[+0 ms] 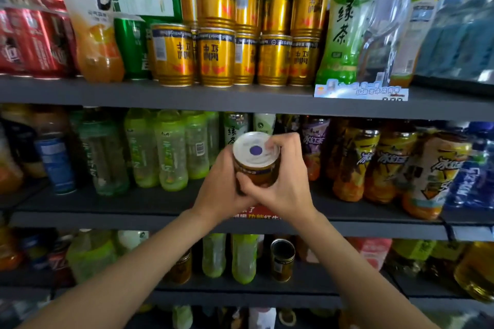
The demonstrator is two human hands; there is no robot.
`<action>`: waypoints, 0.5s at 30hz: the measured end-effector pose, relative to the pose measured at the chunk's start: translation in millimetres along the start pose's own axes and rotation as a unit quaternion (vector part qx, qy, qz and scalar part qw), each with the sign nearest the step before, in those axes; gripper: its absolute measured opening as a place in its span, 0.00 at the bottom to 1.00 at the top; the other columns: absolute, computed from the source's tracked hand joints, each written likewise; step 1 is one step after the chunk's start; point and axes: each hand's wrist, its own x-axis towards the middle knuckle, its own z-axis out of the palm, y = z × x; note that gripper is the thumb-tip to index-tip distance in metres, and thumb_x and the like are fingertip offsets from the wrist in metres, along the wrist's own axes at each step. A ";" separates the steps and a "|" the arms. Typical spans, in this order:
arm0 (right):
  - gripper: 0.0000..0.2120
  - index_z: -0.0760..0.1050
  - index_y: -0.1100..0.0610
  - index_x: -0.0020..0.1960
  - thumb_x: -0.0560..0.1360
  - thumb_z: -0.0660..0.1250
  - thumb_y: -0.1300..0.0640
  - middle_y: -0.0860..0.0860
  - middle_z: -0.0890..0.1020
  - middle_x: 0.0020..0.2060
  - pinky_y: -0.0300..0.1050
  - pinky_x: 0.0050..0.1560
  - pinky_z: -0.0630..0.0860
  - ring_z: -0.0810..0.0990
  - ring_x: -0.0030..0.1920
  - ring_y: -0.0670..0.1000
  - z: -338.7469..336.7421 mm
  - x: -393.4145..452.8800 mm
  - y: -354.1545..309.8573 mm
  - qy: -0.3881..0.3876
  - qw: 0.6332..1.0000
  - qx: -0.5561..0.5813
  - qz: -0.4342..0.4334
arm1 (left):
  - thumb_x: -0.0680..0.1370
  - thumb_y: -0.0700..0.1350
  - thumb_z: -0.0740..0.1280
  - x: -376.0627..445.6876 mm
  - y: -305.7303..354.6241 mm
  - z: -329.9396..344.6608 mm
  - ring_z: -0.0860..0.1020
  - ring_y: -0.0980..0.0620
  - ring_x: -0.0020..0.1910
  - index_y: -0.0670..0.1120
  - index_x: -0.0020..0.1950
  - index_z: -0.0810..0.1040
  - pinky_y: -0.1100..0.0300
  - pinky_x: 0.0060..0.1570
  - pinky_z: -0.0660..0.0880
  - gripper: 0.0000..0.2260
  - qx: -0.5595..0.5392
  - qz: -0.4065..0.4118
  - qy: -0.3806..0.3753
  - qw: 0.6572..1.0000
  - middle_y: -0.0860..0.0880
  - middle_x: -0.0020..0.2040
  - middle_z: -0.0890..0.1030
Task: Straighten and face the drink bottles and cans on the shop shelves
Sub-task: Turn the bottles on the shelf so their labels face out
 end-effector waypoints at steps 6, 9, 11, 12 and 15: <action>0.29 0.64 0.61 0.60 0.66 0.75 0.55 0.57 0.73 0.53 0.39 0.56 0.73 0.74 0.55 0.50 -19.0 77.6 -53.9 0.092 0.987 0.112 -0.071 | 0.68 0.59 0.68 56.0 65.4 -50.6 0.71 0.52 0.63 0.49 0.67 0.61 0.61 0.63 0.69 0.33 -0.004 0.084 0.106 0.991 0.47 0.64 0.72; 0.29 0.63 0.57 0.61 0.67 0.75 0.53 0.54 0.76 0.53 0.36 0.53 0.74 0.77 0.53 0.47 -19.8 127.3 -57.0 0.148 0.981 0.129 -0.006 | 0.72 0.55 0.68 99.1 84.7 -68.6 0.71 0.52 0.62 0.44 0.66 0.67 0.58 0.63 0.69 0.27 0.080 0.079 0.107 0.988 0.47 0.62 0.73; 0.31 0.64 0.57 0.62 0.66 0.75 0.50 0.52 0.78 0.52 0.36 0.52 0.74 0.79 0.50 0.45 -14.6 154.3 -48.7 0.142 0.983 0.100 0.062 | 0.74 0.50 0.67 115.6 82.7 -73.9 0.71 0.48 0.61 0.42 0.65 0.69 0.56 0.61 0.68 0.23 0.178 0.069 0.112 0.975 0.45 0.61 0.73; 0.32 0.63 0.57 0.62 0.66 0.75 0.50 0.52 0.78 0.52 0.38 0.52 0.74 0.79 0.51 0.47 -10.3 163.4 -41.5 0.127 0.985 0.075 0.092 | 0.75 0.49 0.66 119.6 78.3 -75.3 0.70 0.46 0.61 0.42 0.65 0.70 0.55 0.60 0.67 0.21 0.230 0.052 0.106 0.966 0.44 0.61 0.72; 0.33 0.62 0.57 0.62 0.66 0.75 0.49 0.53 0.78 0.54 0.42 0.51 0.72 0.78 0.53 0.53 3.5 170.6 -22.0 0.079 0.984 0.022 0.156 | 0.77 0.46 0.63 120.1 64.0 -76.1 0.64 0.43 0.65 0.41 0.66 0.69 0.53 0.63 0.65 0.19 0.318 -0.001 0.058 0.946 0.44 0.66 0.67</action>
